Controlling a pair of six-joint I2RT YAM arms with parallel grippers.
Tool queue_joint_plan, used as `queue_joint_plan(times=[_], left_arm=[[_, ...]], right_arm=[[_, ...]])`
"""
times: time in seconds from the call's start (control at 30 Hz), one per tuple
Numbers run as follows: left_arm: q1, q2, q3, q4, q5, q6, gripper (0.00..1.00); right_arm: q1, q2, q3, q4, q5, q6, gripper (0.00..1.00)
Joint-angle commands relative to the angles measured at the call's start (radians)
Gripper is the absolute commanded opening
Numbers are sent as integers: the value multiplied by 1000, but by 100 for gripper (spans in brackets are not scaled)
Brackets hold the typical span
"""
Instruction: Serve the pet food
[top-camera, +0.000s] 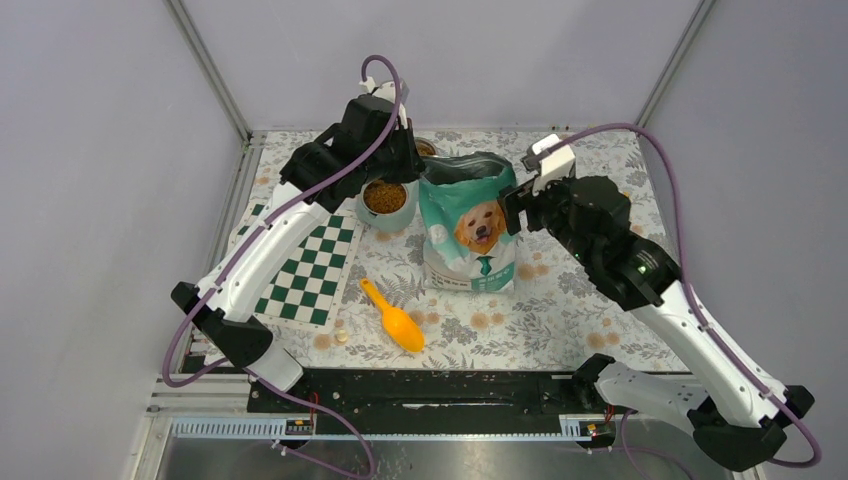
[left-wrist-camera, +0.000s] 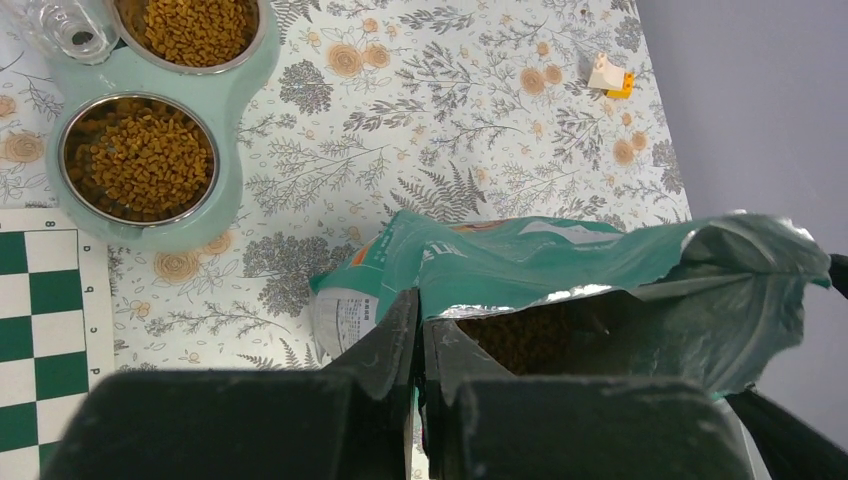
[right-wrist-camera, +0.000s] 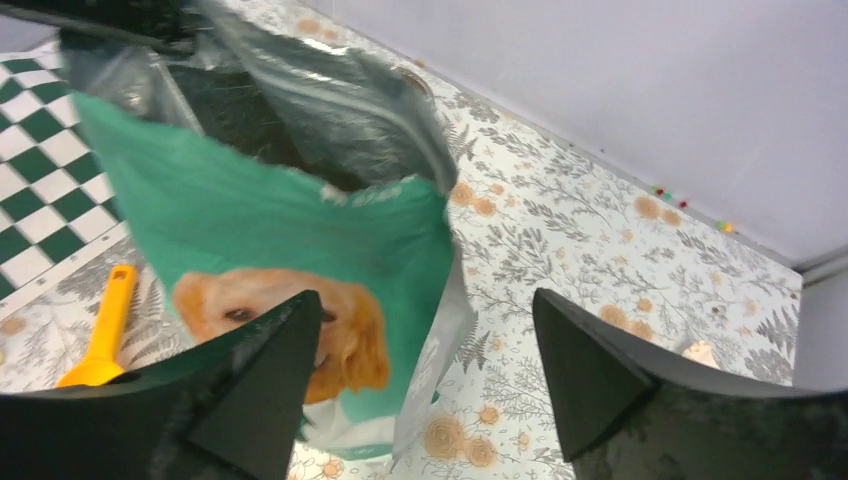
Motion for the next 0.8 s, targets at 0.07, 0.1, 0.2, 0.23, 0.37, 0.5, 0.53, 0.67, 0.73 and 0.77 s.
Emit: queue_joint_plan(times=[0.07, 0.1, 0.2, 0.23, 0.37, 0.5, 0.53, 0.67, 0.73, 0.77], left_arm=[[35, -56, 18, 115, -27, 10, 0], [37, -55, 22, 115, -26, 14, 0], [39, -64, 23, 126, -18, 40, 0], [38, -68, 22, 130, -14, 50, 0], [39, -75, 20, 136, 19, 68, 0], [39, -68, 21, 135, 30, 57, 0], [38, -67, 23, 135, 28, 55, 0], [38, -62, 33, 136, 26, 52, 0], [38, -56, 43, 131, 28, 52, 0], [39, -53, 49, 128, 28, 52, 0]], right_arm=[[-39, -13, 14, -112, -249, -23, 92], [-46, 0, 26, -144, -281, -29, 93], [-80, 60, 87, -224, -356, -57, 93], [-99, 80, 110, -239, -376, -59, 93], [-206, 149, 206, -253, -442, -36, 92], [-295, 182, 270, -247, -542, -59, 91], [-304, 181, 274, -247, -582, -107, 91], [-315, 178, 260, -274, -771, -265, 90], [-318, 208, 292, -341, -852, -321, 88], [-318, 226, 308, -370, -887, -347, 87]])
